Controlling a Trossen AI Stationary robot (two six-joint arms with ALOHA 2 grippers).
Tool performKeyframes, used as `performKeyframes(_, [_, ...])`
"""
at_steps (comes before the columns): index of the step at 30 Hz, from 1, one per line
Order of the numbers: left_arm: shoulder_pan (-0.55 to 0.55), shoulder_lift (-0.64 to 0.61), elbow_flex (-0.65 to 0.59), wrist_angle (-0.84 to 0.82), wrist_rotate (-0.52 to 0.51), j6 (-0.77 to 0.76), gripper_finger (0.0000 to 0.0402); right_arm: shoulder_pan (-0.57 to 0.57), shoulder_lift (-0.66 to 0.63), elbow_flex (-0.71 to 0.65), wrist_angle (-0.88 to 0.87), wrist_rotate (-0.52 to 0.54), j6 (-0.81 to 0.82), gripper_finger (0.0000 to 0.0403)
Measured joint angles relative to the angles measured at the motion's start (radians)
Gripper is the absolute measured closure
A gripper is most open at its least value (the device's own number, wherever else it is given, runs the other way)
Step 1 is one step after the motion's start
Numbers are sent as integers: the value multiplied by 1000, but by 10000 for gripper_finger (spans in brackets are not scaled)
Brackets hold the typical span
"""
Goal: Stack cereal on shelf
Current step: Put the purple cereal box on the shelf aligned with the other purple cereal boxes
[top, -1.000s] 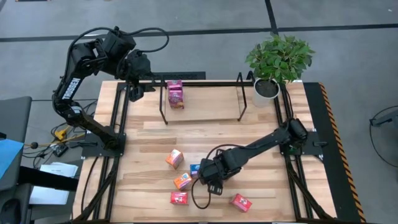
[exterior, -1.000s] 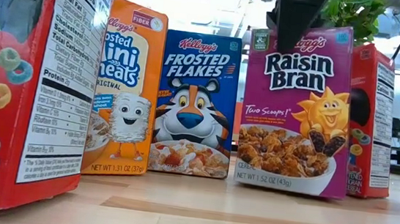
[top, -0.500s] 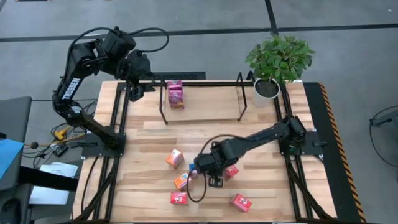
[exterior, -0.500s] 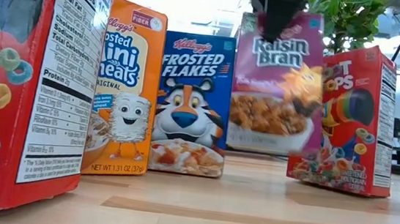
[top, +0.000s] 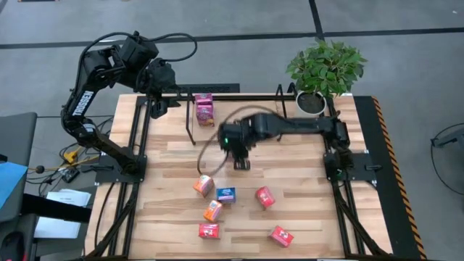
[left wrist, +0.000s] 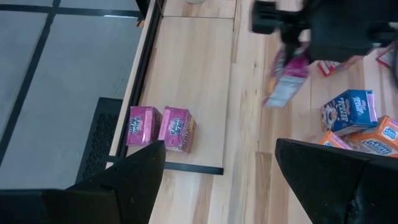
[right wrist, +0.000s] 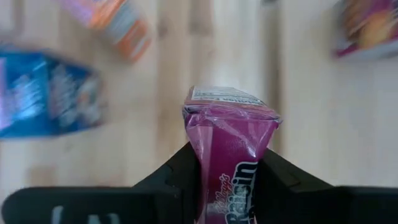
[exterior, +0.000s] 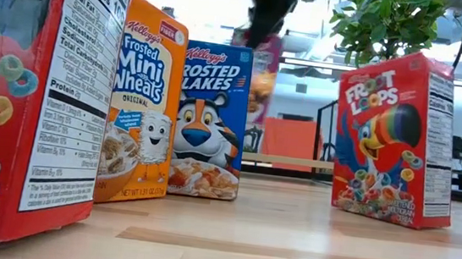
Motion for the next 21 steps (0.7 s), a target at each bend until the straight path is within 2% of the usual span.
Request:
performKeyframes(9, [0,0,0,-2,-51,5,105,-115,3,0,246,-3,-200,267])
performKeyframes(21, [0,0,0,2,-74,5,105,-191,3,-3,327,-44,-299,269])
